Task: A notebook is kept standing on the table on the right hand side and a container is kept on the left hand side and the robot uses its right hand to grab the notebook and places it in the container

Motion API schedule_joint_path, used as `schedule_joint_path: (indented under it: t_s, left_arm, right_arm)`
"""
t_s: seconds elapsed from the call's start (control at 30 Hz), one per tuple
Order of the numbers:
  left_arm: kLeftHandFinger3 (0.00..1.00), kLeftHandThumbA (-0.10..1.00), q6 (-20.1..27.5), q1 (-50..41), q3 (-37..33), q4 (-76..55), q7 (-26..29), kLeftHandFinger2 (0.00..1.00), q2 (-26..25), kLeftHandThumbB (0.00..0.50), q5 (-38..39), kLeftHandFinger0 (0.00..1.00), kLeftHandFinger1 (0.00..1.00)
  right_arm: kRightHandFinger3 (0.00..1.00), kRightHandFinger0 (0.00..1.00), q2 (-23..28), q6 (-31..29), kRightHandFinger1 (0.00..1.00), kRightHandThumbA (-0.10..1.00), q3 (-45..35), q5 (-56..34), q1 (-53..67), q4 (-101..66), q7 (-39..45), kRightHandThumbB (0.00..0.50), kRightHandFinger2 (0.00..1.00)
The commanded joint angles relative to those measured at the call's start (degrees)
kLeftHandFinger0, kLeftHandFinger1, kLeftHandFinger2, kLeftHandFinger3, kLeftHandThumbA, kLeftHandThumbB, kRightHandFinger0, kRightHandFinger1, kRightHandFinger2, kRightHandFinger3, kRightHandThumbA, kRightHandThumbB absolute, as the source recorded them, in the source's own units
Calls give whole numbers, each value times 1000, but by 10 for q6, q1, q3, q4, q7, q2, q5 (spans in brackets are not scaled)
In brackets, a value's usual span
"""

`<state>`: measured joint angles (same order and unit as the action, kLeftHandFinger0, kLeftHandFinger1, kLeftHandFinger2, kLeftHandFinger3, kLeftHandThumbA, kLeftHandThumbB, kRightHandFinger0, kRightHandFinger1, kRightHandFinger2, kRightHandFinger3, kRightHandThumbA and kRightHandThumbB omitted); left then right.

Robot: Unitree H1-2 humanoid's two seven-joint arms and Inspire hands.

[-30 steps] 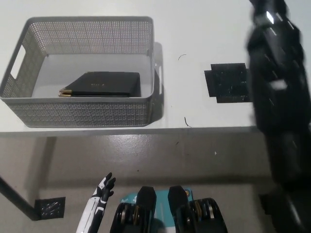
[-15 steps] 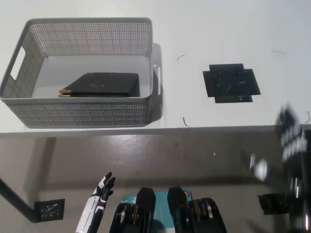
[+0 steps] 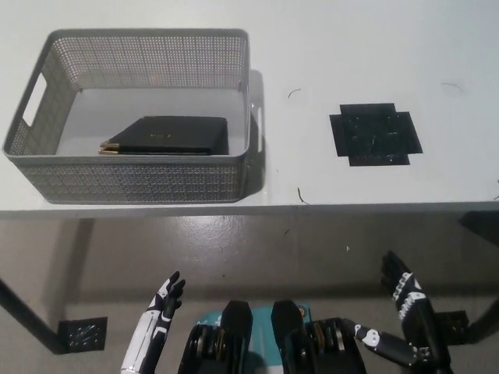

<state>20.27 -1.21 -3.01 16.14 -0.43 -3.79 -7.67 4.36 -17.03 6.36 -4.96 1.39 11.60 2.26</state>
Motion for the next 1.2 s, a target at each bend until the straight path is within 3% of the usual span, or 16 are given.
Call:
schedule_joint_path:
  t_s: [0.0, 0.1, 0.17, 0.3, 0.63, 1.17]
  left_arm:
    - [1000, 1000, 12, 13, 2, -7, 6, 1000, -4, 357, -3, 1000, 1000]
    - [1000, 1000, 16, 14, 2, -3, 9, 1000, -3, 369, -6, 1000, 1000]
    - [1000, 1000, 23, 14, 2, 2, 9, 1000, -2, 361, -4, 1000, 1000]
    - [1000, 1000, 23, 16, 3, 5, 10, 1000, -2, 355, -3, 1000, 1000]
    - [1000, 1000, 14, 16, 3, 2, 11, 1000, -2, 351, -9, 1000, 1000]
    - [1000, 1000, 13, 16, 3, 2, 14, 1000, -4, 343, -14, 1000, 1000]
  right_arm:
    - [1000, 1000, 9, -32, 1000, 1000, 1, 4, -12, 8, 27, 425, 1000]
    - [1000, 1000, 10, -26, 1000, 1000, 1, 10, -12, 7, 28, 432, 1000]
    - [1000, 1000, 11, -26, 1000, 1000, 1, 6, -13, 9, 33, 411, 1000]
    - [1000, 1000, 12, -12, 1000, 1000, -4, 10, -13, 1, 30, 430, 1000]
    - [1000, 1000, 14, -16, 1000, 1000, -17, 3, -15, 8, 36, 369, 1000]
    - [1000, 1000, 12, -11, 1000, 1000, -23, 0, -18, 9, 35, 355, 1000]
